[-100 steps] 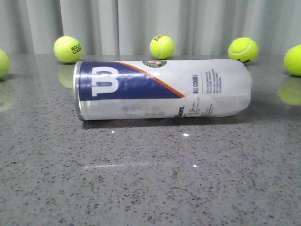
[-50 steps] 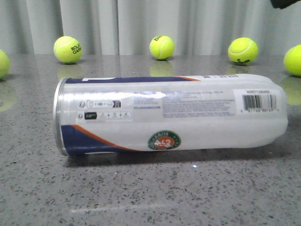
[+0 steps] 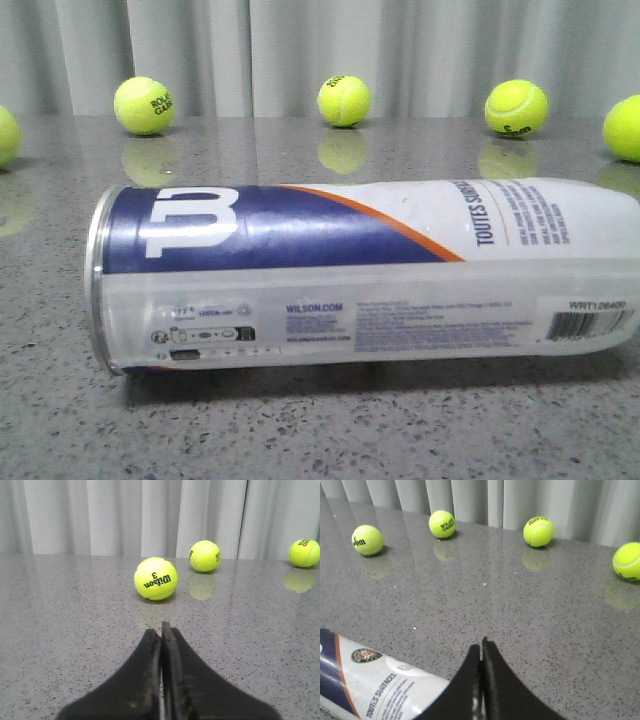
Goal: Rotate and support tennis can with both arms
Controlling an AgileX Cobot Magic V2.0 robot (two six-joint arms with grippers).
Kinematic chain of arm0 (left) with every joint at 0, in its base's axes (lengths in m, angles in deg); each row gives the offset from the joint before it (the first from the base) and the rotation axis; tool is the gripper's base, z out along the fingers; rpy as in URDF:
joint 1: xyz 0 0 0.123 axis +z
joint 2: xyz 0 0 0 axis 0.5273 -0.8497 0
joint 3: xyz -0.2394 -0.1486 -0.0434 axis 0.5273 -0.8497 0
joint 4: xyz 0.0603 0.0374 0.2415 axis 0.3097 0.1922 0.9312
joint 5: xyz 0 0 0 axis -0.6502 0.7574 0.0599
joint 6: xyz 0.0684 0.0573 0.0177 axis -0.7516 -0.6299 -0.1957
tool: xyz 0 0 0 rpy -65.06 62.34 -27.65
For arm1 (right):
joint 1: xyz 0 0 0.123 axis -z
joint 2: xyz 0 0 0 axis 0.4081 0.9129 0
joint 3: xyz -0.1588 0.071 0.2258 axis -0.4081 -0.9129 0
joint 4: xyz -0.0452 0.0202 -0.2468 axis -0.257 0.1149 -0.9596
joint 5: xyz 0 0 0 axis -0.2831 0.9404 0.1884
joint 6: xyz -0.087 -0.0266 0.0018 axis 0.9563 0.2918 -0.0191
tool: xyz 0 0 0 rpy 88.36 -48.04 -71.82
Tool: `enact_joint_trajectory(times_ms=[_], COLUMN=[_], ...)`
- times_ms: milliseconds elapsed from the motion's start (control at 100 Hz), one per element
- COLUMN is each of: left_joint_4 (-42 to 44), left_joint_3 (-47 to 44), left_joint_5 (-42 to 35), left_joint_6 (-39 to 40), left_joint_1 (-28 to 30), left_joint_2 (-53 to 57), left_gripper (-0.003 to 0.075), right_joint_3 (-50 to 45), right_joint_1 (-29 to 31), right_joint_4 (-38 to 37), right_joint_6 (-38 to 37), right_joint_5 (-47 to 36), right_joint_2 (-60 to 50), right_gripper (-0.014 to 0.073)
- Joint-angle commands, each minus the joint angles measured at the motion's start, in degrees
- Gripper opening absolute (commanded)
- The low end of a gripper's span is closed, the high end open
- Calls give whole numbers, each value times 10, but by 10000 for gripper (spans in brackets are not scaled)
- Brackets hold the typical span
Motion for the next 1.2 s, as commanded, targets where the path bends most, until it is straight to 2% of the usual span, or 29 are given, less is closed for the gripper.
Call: enact_joint_trajectory(times_ms=[0,70,170,430,640,690,770,860,870,910,950,1040,1190], left_joint_4=[0,-4,-4,-4,-5,-14,-27,-39,-40,-53,-73,-156,-412], left_joint_3=[18,57,123,277,349,361,377,398,399,407,415,430,437], left_joint_5=[-42,-1,106,330,453,465,479,485,485,485,485,490,511], left_joint_6=[4,4,4,0,0,0,0,0,0,0,0,-27,-161], left_joint_1=[-4,-4,-4,-5,-5,-5,-5,-5,-5,-5,-5,-5,-5], left_joint_2=[19,15,-9,-118,-229,-250,-279,-312,-314,-328,-343,-379,-454], left_gripper=[-19,-19,-19,-19,-10,20,134,364,364,474,533,545,505], right_joint_3=[13,13,13,13,13,13,13,13,13,13,13,13,13], right_joint_1=[2,2,2,2,2,2,2,2,2,2,2,2,2], right_joint_4=[-5,-5,-5,-5,-5,-5,-5,-5,-5,-5,-5,-5,-5], right_joint_6=[2,2,2,2,2,2,2,2,2,2,2,2,2], right_joint_5=[-49,-49,-49,-45,-45,-45,-45,-45,-45,-45,-45,-45,-45], right_joint_2=[-25,-39,-44,-44,-44,-44,-44,-44,-44,-44,-44,-44,-44], right_gripper=[-61,-61,-61,-61,-61,-61,-61,-61,-61,-61,-61,-61,-61])
